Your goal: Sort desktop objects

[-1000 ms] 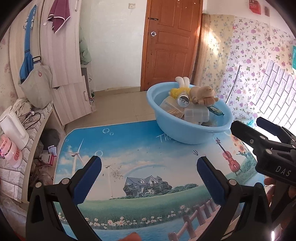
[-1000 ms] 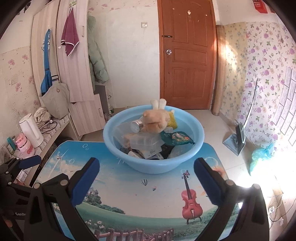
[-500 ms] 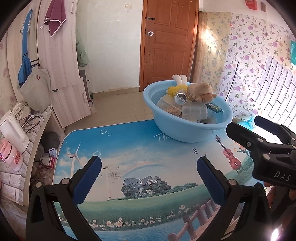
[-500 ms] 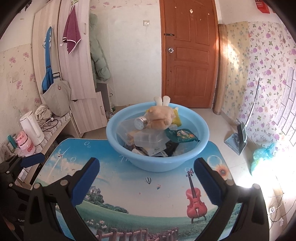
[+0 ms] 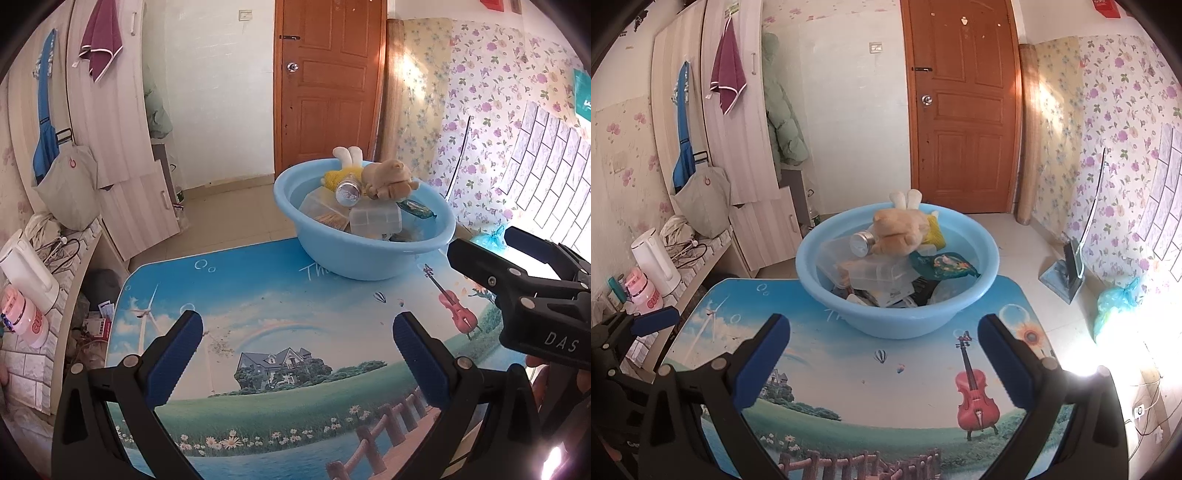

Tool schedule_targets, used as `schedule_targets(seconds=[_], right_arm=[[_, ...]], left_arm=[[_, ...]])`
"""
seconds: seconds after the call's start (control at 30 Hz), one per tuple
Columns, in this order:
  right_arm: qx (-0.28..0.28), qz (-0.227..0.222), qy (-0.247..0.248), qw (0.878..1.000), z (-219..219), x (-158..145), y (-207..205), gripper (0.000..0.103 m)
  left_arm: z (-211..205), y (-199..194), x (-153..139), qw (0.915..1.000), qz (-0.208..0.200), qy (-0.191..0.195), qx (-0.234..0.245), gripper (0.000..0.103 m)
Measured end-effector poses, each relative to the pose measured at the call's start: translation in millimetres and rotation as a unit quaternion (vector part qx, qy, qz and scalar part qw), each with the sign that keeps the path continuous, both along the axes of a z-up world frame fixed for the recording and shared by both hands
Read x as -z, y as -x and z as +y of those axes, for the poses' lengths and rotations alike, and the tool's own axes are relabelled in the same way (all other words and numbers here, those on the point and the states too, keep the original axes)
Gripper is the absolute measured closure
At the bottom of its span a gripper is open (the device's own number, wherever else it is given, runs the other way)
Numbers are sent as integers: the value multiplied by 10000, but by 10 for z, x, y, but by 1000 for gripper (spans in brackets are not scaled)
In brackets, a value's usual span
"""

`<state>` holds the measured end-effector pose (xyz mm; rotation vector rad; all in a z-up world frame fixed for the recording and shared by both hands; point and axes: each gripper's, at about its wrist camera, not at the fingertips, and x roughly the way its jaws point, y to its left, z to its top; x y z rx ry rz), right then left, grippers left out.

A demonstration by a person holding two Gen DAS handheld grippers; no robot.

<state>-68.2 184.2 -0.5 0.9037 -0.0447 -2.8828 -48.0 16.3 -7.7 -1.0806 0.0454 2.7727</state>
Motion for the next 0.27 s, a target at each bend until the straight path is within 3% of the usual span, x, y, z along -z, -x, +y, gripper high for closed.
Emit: schedule_targets(seconds=[0.27], right_arm=[[16,5,30,10000,38,3,-26,0]], left_arm=[[-7,-25,-42,9999,89,-68,-86,0]])
